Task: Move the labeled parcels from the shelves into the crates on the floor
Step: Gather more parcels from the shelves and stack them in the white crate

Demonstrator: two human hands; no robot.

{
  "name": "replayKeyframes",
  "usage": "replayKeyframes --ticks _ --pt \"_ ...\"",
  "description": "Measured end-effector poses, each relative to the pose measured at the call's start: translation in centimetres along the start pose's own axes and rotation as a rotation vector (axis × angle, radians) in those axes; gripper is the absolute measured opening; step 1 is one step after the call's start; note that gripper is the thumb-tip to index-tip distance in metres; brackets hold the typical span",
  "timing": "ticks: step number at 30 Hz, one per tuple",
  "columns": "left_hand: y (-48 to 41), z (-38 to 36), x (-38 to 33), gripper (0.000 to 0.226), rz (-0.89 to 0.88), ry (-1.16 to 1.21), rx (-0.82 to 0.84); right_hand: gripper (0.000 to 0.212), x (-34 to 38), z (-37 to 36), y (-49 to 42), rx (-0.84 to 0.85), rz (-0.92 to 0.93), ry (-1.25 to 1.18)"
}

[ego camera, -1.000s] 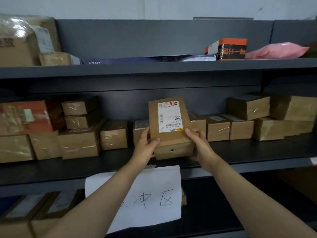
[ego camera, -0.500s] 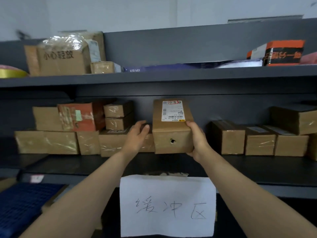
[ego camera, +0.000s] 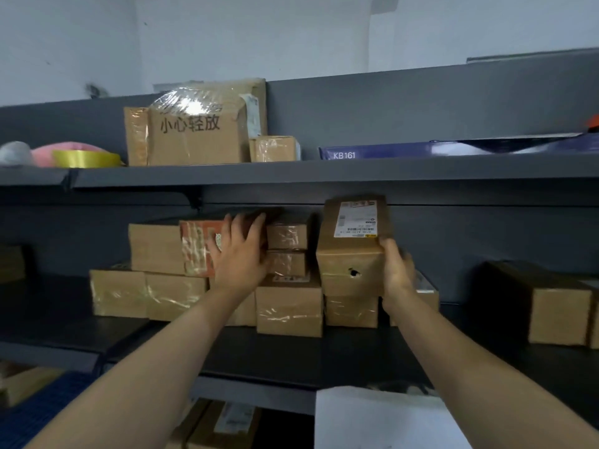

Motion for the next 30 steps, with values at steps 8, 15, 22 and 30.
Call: replayKeyframes --ticks 8,15,22,30 --pt "-3.2 -1.0 2.6 0.063 0.045 -0.010 -0.034 0.035 -1.5 -1.5 0.0 -0.148 0.042 -0.002" --pt "-1.4 -1.7 3.0 0.038 -0.047 0.126 -0.284 0.039 -1.3 -1.8 0.3 -0.168 0.085 0.023" --pt "-2.6 1.1 3.8 0.026 0.235 0.326 -0.200 0.037 -0.9 -1.6 1.6 -0.150 0.120 -0.017" --pt "-2.7 2.0 4.4 0.075 0.656 0.494 0.099 0.057 -0.2 0.0 3.5 -0.102 0.114 -0.063"
Point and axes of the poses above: each hand's wrist, its own y-axis away from the middle knuckle, its own z-axis out of the back of the hand, x = y × z, the point moved 3 cm from there along -y, towards the middle knuckle, and after that the axes turned 10 degrees about z, right-handed, at the moved point
